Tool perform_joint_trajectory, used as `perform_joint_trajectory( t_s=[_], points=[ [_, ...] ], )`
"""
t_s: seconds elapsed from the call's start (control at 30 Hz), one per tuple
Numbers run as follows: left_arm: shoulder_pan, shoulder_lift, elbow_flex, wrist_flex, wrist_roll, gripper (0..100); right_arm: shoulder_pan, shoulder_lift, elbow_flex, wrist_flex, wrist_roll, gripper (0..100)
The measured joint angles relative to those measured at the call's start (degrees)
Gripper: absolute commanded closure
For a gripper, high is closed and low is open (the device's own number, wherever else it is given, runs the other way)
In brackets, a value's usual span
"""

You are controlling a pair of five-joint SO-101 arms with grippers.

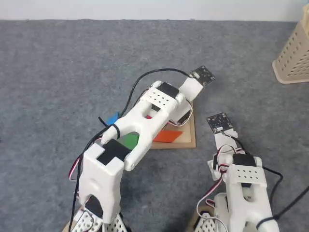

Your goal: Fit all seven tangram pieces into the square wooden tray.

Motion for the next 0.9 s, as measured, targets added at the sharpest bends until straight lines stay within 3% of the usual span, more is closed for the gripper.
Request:
perform_joint_trajectory(
  t_s=[0.27, 0.9],
  points=[
    [0.6, 0.3, 0.0, 4.3, 0.1, 92, 0.0, 0.0, 0.0, 0.0, 0.0, 89.4],
    [0.8, 1.5, 0.5, 4.9, 0.5, 92, 0.0, 0.0, 0.0, 0.0, 0.0, 89.4]
  ],
)
